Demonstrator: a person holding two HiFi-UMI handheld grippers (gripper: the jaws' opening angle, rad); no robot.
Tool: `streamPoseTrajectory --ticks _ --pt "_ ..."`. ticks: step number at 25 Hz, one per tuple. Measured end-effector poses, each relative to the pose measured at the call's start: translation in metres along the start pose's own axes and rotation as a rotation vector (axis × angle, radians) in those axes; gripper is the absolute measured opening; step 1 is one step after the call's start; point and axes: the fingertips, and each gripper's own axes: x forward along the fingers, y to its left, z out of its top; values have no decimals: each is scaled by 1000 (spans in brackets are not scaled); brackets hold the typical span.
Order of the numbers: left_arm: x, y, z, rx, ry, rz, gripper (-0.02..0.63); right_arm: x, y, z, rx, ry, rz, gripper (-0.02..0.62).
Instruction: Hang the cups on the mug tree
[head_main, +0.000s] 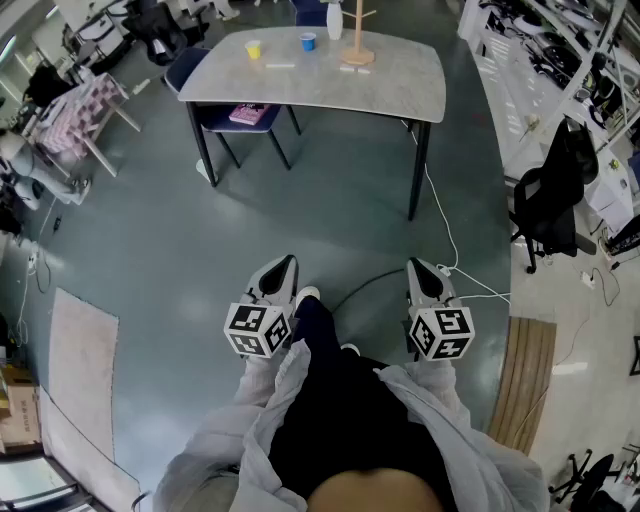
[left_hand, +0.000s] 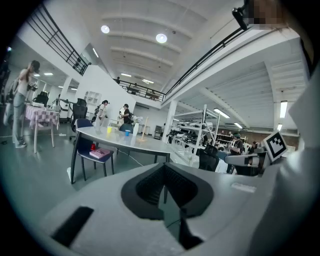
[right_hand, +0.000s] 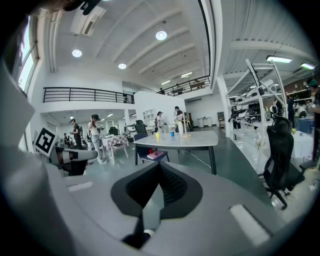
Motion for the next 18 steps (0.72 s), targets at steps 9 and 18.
streamPoseTrajectory --ticks 9,18 --pt "-19 -16 -22 0 25 -9 0 -32 20 1 88 -131 102 11" --pt "-20 -1 -31 -4 45 11 0 -10 19 -9 132 -119 123 232"
